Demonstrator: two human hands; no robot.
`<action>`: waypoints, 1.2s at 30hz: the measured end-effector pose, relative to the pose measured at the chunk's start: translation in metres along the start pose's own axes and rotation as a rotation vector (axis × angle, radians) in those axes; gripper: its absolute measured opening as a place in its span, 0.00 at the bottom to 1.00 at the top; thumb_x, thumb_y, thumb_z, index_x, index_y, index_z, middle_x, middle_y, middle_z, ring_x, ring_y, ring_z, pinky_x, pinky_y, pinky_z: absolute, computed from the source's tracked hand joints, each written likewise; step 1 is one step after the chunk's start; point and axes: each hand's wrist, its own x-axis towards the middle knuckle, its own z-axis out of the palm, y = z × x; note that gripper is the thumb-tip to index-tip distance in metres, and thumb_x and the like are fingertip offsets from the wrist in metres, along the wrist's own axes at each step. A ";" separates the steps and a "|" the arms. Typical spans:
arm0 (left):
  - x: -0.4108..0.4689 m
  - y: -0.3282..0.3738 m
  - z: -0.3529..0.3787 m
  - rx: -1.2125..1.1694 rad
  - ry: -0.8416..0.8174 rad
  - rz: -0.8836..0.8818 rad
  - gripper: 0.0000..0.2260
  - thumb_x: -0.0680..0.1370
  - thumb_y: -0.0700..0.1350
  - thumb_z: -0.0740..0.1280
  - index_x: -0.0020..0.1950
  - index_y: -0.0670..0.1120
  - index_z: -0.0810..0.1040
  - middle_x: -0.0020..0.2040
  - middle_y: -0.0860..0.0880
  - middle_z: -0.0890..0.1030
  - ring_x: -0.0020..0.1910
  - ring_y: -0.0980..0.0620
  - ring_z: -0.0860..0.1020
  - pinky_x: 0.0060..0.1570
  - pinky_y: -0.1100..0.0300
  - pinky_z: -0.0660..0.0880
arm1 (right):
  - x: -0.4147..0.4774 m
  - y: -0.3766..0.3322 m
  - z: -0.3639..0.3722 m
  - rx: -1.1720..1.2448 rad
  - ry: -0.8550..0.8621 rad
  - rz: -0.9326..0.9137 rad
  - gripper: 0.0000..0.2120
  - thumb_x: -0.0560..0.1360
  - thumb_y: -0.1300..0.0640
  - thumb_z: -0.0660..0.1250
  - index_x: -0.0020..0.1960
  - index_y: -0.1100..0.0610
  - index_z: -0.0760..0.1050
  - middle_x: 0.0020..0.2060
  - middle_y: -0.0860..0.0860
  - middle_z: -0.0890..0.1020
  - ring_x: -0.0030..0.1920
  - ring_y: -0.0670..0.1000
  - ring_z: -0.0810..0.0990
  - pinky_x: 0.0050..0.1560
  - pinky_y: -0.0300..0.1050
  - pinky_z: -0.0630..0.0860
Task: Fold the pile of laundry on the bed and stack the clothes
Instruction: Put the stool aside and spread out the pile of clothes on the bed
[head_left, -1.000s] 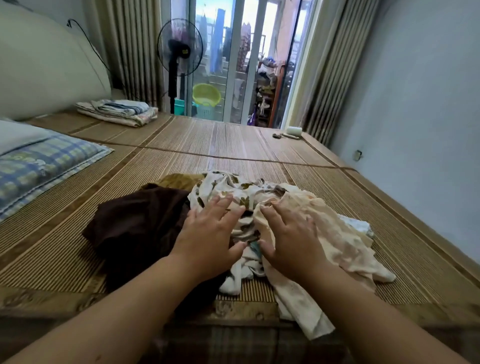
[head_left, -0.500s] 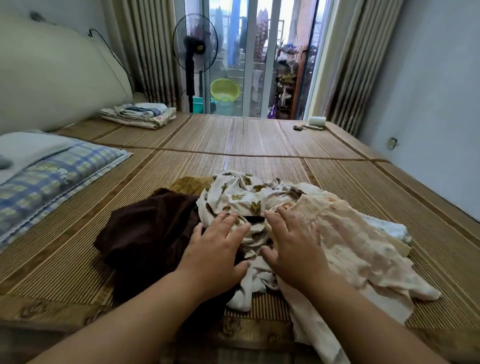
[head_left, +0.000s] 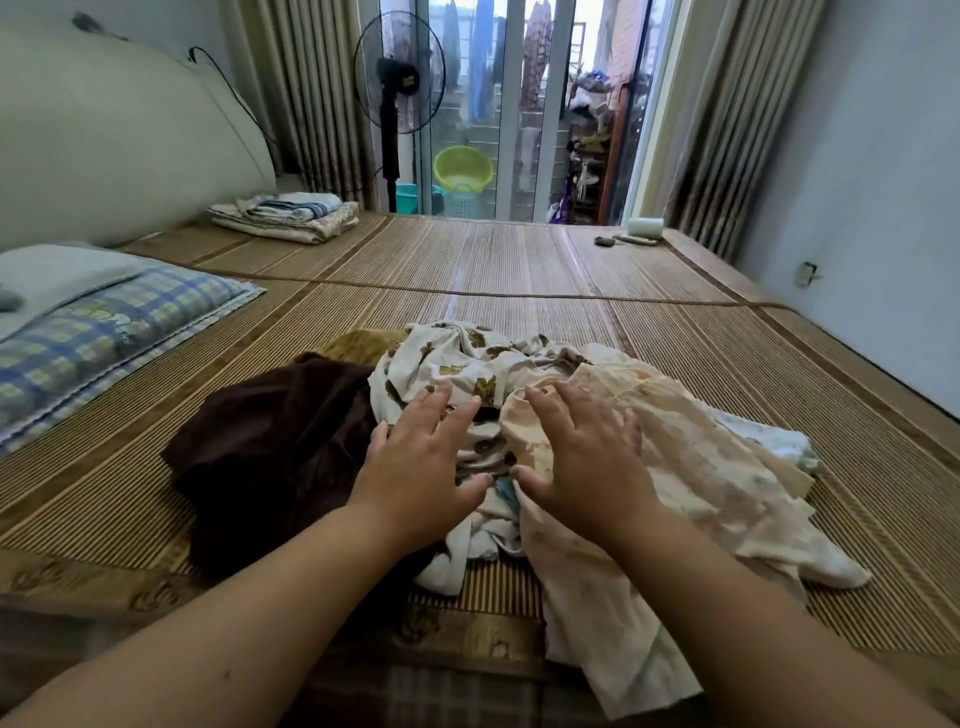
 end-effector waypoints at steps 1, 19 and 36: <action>0.005 -0.002 -0.002 0.023 0.001 0.006 0.36 0.76 0.63 0.62 0.78 0.59 0.49 0.80 0.53 0.44 0.78 0.52 0.42 0.74 0.42 0.47 | 0.001 0.002 -0.002 -0.008 -0.025 0.017 0.42 0.71 0.34 0.63 0.77 0.42 0.46 0.78 0.50 0.52 0.78 0.55 0.49 0.72 0.67 0.48; 0.032 -0.126 0.060 -0.558 -0.110 -0.461 0.51 0.62 0.67 0.75 0.75 0.68 0.46 0.79 0.41 0.46 0.78 0.43 0.50 0.74 0.52 0.52 | 0.023 0.032 0.078 0.029 -0.315 0.392 0.51 0.60 0.19 0.56 0.73 0.31 0.32 0.75 0.50 0.29 0.73 0.60 0.27 0.70 0.70 0.40; 0.123 0.049 0.125 -0.543 -0.196 -0.004 0.40 0.55 0.74 0.64 0.63 0.80 0.48 0.75 0.47 0.57 0.76 0.51 0.58 0.70 0.66 0.55 | 0.041 0.148 0.050 0.109 -0.254 0.465 0.51 0.61 0.20 0.57 0.75 0.35 0.36 0.78 0.48 0.37 0.76 0.53 0.33 0.72 0.66 0.46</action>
